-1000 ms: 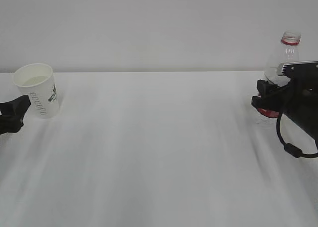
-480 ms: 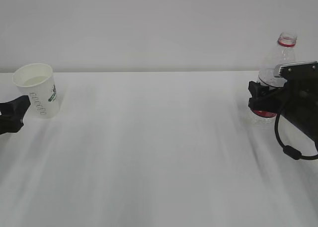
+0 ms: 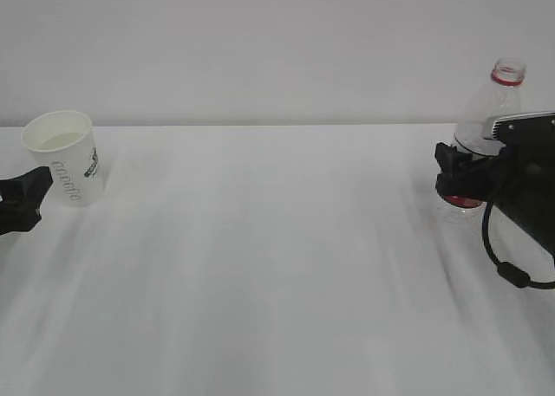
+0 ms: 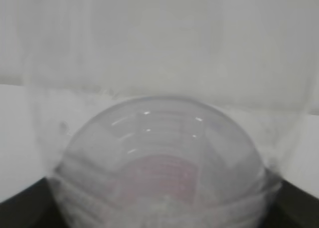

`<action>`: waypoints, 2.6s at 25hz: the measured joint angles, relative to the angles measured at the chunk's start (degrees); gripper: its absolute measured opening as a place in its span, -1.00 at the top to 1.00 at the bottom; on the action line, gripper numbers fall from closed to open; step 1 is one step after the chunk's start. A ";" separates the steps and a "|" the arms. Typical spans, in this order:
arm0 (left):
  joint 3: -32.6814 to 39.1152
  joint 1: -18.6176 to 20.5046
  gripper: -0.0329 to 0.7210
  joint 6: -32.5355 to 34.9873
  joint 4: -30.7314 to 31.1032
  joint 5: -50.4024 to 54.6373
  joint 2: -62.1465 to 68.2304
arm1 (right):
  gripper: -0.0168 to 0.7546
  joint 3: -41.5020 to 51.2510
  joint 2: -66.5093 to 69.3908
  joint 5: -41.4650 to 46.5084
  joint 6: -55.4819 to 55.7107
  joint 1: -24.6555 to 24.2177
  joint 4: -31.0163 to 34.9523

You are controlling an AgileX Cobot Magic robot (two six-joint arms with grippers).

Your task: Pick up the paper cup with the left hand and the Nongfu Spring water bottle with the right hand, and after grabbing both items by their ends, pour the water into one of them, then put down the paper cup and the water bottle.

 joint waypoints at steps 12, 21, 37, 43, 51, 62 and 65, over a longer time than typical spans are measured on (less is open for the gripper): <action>0.00 0.00 -0.66 0.00 0.00 0.00 0.00 | -0.57 0.52 -1.43 -2.51 0.00 0.00 0.44; 0.00 0.00 -0.65 0.00 0.00 0.00 0.00 | -0.57 0.52 -7.54 -2.51 0.00 0.00 0.44; 0.00 0.00 -0.65 0.00 0.00 0.00 0.00 | -0.57 0.87 -20.82 7.35 -1.91 0.00 0.68; 0.00 0.00 -0.65 0.00 0.00 0.00 0.00 | -0.57 3.88 -27.13 10.97 -2.04 0.00 1.02; 0.00 0.00 -0.65 0.00 1.36 0.00 -0.03 | -0.57 9.97 -34.19 11.09 -2.12 0.00 1.26; 0.24 0.00 -0.65 0.00 2.44 0.00 -7.61 | -0.57 17.22 -40.52 11.45 -2.25 0.00 1.28; 0.47 0.00 -0.65 0.00 2.44 0.00 -10.35 | -0.57 18.79 -42.60 12.75 -2.25 0.00 1.28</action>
